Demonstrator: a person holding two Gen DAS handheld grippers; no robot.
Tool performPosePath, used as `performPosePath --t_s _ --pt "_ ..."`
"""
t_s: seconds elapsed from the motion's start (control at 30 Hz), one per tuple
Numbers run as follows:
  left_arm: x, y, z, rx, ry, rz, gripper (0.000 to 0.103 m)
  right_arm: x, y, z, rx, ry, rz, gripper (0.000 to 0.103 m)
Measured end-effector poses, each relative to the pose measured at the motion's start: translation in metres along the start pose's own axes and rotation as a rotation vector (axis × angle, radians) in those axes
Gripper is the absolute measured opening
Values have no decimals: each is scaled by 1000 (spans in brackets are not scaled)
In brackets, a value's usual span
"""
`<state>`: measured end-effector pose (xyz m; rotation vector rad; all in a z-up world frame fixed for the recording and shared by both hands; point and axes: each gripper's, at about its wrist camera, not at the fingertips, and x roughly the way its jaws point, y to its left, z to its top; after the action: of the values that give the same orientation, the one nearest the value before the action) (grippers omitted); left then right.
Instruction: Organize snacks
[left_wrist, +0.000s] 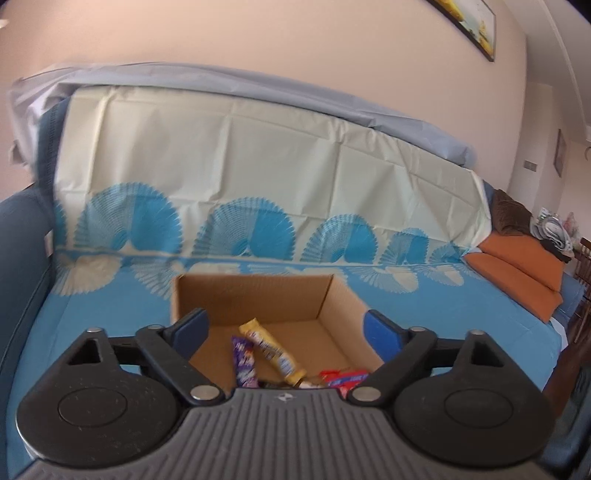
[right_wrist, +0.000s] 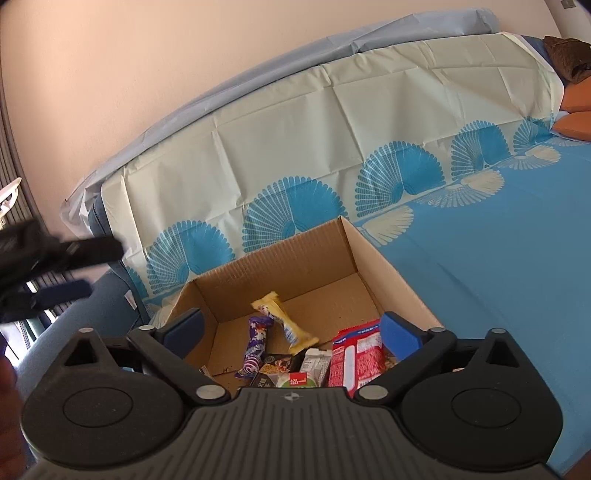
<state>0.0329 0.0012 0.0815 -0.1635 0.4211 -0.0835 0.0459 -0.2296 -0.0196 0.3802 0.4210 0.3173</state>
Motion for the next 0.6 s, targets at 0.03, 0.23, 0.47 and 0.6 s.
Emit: performPosePath --t_s 0.03,0.23,0.47,0.6 --pt "-9 4 -7 -11 -4 8 100 0 1 -1 -6 7 -5 102" --pt "-53 15 -36 -51 -23 53 102 -4 9 -3 -27 42 -50 102" --pt "-73 6 -46 -90 15 38 103 -19 23 -6 -88 36 -88 102" --pt "-78 2 -71 -68 38 0 103 -31 27 -5 -129 34 -101 102"
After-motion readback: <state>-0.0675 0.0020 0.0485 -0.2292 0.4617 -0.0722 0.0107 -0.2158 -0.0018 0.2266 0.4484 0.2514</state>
